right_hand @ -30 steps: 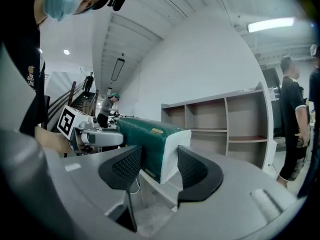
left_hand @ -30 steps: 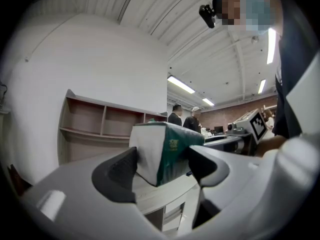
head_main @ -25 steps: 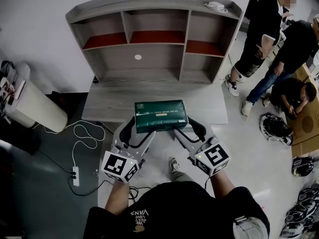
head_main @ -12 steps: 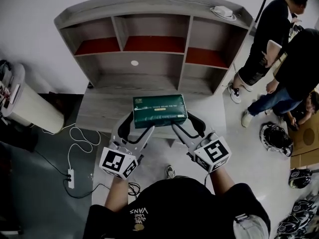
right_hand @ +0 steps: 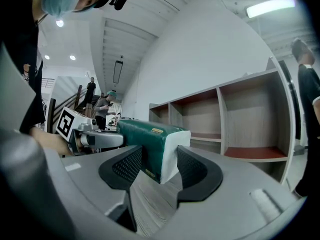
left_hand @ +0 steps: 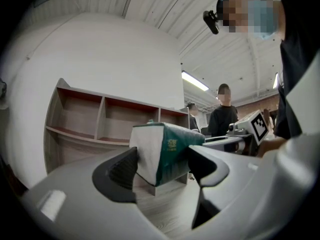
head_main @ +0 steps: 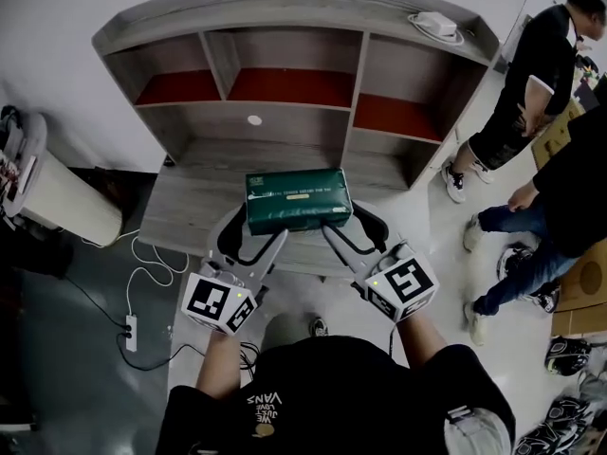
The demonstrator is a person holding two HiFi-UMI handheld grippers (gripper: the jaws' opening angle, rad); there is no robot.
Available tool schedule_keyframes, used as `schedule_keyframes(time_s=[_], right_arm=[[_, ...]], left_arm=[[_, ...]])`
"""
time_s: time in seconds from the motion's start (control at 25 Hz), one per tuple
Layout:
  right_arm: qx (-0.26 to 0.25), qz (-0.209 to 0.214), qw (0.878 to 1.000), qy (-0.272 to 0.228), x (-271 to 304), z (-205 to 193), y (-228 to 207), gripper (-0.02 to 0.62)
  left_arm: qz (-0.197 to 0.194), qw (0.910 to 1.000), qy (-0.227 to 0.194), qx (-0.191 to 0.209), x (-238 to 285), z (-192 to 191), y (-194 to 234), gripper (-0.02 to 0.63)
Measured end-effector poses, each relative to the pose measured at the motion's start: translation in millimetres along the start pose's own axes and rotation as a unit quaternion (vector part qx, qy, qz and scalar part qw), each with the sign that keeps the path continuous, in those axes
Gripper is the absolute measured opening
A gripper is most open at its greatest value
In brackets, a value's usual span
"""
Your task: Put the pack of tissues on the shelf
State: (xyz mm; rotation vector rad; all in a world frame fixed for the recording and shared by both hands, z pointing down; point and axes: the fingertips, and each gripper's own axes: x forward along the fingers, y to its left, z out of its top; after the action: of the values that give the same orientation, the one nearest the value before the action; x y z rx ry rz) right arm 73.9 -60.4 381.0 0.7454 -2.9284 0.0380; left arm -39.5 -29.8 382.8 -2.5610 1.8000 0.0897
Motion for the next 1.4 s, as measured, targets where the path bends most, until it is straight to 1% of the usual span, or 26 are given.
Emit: schedule_keyframes(time_s=[0.24,0.44,0.52,0.68,0.84,0.96,1.12,1.2,1.32,1.4], right_arm=[[0.012,0.002,0.999,-0.030,17.0,2.0,-11.6,0.209],[0.013,-0.024,1.000,0.001,29.4,2.0,-28.0,0.209],[0.012,-0.030,0.999,-0.005,37.7,5.5,-34.4,0.209],[0.011,-0.041,0.998,-0.039,55.2,13.3,-50.4,0.209],[0.013,-0.065,0.998,-0.014,70.1,14.7,-63.8,0.209],[0.011,-0.076,0.997,-0.025,85.0,20.4,-73.8,0.209],[-0.001,-0.090,0.994,-0.057,107.4,33.1,-87.7,0.209],[-0.003,-0.096,0.994,-0.057,117.0,35.6,-93.6,0.209],[-0.002,-0.105,0.994,-0.043,130.3,35.3,-101.5,0.209],[-0.007,-0.112,0.992,-0.050,138.7,38.4,-108.2,0.209]], left_arm=[[-0.006,1.0000,0.003,0.001,15.9,-2.7,14.6,0.364],[-0.023,0.9997,0.002,-0.008,36.1,-4.7,28.8,0.364],[-0.031,0.9995,0.001,-0.007,45.8,-2.6,36.9,0.364],[-0.045,0.9989,-0.002,-0.008,66.9,1.1,52.8,0.362],[-0.066,0.9978,-0.004,-0.006,87.1,3.8,69.8,0.362],[-0.077,0.9970,-0.005,-0.005,101.8,6.4,84.1,0.362],[-0.086,0.9962,-0.007,-0.003,120.0,9.9,104.8,0.362],[-0.090,0.9959,-0.009,0.000,128.7,10.8,114.1,0.360],[-0.096,0.9953,-0.011,0.004,141.6,12.8,126.9,0.360],[-0.100,0.9949,-0.013,0.004,149.8,12.2,135.1,0.359]])
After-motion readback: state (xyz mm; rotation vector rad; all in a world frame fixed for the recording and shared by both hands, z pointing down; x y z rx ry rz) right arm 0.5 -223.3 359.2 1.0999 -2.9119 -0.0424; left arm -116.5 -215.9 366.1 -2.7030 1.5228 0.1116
